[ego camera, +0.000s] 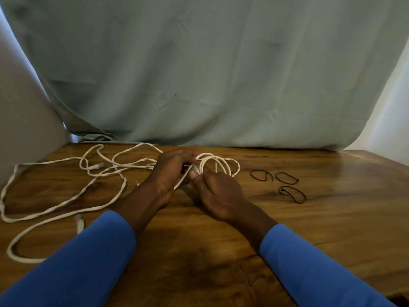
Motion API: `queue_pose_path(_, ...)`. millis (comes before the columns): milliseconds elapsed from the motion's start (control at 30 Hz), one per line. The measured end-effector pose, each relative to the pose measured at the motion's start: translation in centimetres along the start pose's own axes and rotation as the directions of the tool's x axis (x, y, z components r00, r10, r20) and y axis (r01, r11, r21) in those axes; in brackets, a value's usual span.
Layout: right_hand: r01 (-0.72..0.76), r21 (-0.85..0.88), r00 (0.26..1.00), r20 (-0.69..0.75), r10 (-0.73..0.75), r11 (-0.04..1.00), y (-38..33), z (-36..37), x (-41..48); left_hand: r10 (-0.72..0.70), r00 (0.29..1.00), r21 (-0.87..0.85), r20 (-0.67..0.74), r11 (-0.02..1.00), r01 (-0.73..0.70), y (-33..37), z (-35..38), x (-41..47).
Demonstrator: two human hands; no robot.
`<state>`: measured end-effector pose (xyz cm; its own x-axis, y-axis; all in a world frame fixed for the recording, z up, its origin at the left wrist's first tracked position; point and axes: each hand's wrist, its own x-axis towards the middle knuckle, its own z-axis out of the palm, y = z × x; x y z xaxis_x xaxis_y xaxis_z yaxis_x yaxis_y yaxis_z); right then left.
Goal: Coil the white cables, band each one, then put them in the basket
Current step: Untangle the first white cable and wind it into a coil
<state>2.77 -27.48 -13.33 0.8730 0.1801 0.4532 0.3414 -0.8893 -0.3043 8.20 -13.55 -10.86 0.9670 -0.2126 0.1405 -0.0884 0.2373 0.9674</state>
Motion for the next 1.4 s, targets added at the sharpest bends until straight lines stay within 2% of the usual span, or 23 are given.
queue_pose_path(100,-0.077,0.156,0.997,0.04,0.072,0.985,0.1,0.1,-0.1,0.004,0.998,0.047,0.068,0.999,-0.007,0.0,-0.1,-0.1)
queue_pose_path(200,-0.164,0.433,0.986,0.064,0.152,0.886,0.2,0.6,0.1,0.004,0.982,-0.001,0.191,1.0,-0.004,-0.1,0.2,-0.7)
queue_pose_path(267,-0.207,0.62,0.975,0.068,0.211,0.757,0.4,1.1,0.4,0.054,0.977,-0.003,0.204,0.999,-0.054,-0.3,0.7,-1.1)
queue_pose_path(367,-0.26,0.814,0.945,0.104,0.311,0.519,0.8,0.8,0.8,0.186,0.975,0.097,0.123,0.975,-0.198,-0.7,1.4,-1.2)
queue_pose_path(467,-0.267,0.889,0.927,0.131,0.352,0.372,1.2,0.5,1.2,0.347,0.934,0.284,0.082,0.89,-0.355,-0.8,1.7,-1.1)
queue_pose_path(567,-0.178,0.972,0.923,0.111,0.368,0.154,1.1,-0.1,1.5,0.413,0.91,0.276,0.043,0.87,-0.408,-0.6,2.3,-1.3)
queue_pose_path(600,-0.157,0.982,0.924,0.109,0.367,0.103,1.3,-0.4,1.6,0.401,0.916,0.247,-0.007,0.889,-0.387,-0.7,2.3,-1.1)
queue_pose_path(667,-0.114,0.99,0.939,0.134,0.317,-0.08,1.9,-1.0,1.7,0.29,0.954,0.226,-0.08,0.937,-0.267,-1.1,2.2,-0.7)
queue_pose_path(733,-0.107,0.963,0.96,0.165,0.226,-0.249,2.5,-1.3,1.7,0.068,0.998,0.195,-0.016,0.979,-0.064,-1.9,2.3,-0.6)
queue_pose_path(800,-0.143,0.925,0.971,0.201,0.133,-0.352,3.0,-1.3,1.7,-0.088,0.987,0.115,0.137,0.991,0.073,-2.4,2.3,-0.7)
queue_pose_path(900,-0.167,0.897,0.981,0.192,0.021,-0.409,3.5,-1.5,1.8,-0.133,0.924,0.055,0.359,0.991,0.121,-1.4,1.6,-0.9)
queue_pose_path(967,-0.163,0.897,0.984,0.176,-0.007,-0.41,3.3,-1.9,1.8,-0.088,0.919,0.056,0.384,0.996,0.071,-1.3,0.7,-0.5)
queue_pose_path(1100,-0.159,0.882,0.985,0.173,-0.008,-0.444,2.5,-2.3,1.9,0.059,0.969,0.115,0.239,0.989,-0.089,-1.4,0.3,-0.1)
queue_pose_path(1200,-0.176,0.864,0.983,0.179,-0.039,-0.472,2.2,-2.5,2.1,0.12,0.982,0.143,0.145,0.98,-0.141,-1.1,0.7,0.0)
queue_pose_path(1300,-0.227,0.83,0.974,0.203,-0.104,-0.51,2.2,-2.4,2.2,0.174,0.978,0.199,0.111,0.961,-0.193,-1.6,1.4,0.0)
queue_pose_path(1400,-0.237,0.832,0.969,0.242,-0.055,-0.502,2.5,-2.0,1.9,0.167,0.981,0.215,0.101,0.959,-0.185,-2.4,1.8,-0.1)
